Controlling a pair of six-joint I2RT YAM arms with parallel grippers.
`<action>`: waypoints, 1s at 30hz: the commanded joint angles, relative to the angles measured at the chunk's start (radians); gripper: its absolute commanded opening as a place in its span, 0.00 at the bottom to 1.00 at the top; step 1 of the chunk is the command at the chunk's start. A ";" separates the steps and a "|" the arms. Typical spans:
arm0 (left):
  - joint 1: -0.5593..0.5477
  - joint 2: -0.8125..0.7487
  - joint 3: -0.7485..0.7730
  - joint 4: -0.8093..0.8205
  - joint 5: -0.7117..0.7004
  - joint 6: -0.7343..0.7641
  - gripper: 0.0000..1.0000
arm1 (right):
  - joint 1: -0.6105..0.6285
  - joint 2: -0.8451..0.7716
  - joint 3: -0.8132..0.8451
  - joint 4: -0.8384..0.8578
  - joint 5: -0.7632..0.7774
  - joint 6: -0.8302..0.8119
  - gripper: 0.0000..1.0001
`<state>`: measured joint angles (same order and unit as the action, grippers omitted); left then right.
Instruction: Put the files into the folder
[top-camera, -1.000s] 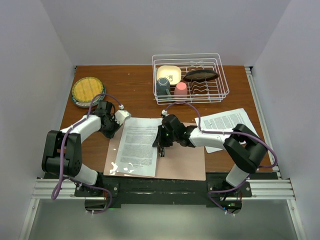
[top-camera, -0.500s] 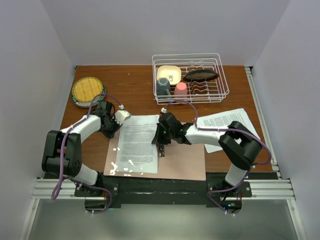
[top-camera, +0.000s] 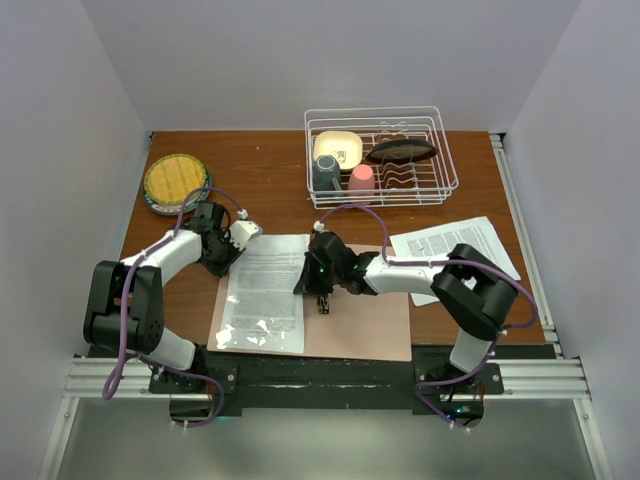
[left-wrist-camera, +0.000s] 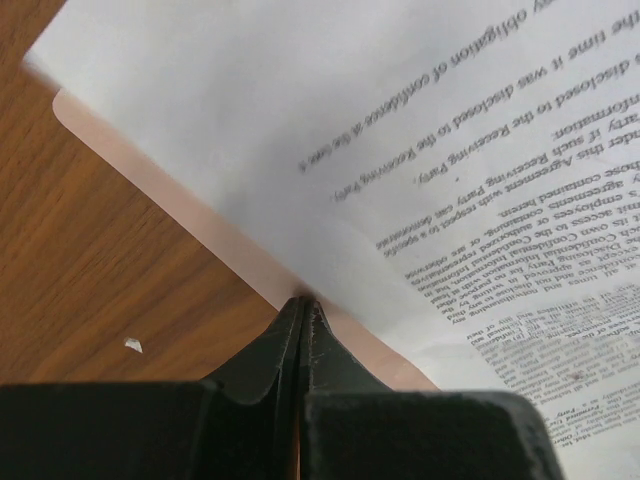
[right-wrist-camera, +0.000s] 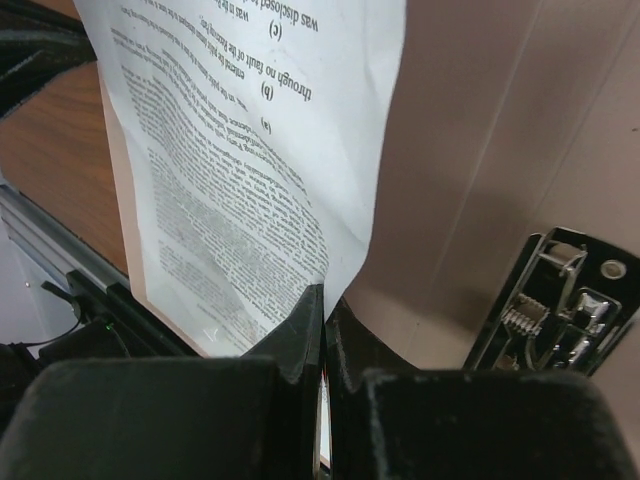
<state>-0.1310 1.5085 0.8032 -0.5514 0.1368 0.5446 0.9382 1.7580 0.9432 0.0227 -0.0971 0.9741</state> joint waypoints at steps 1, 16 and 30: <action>0.007 0.009 -0.012 -0.042 0.032 0.014 0.00 | 0.024 0.000 0.032 0.016 -0.006 0.015 0.00; 0.016 -0.016 0.034 -0.088 0.020 0.021 0.00 | 0.030 0.037 0.034 0.008 0.008 0.015 0.00; 0.070 -0.091 -0.015 -0.182 0.092 0.238 0.00 | 0.028 0.028 0.022 -0.009 0.040 0.025 0.00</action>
<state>-0.0666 1.4189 0.8505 -0.6991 0.1699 0.6823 0.9615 1.8065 0.9565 0.0196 -0.0879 0.9867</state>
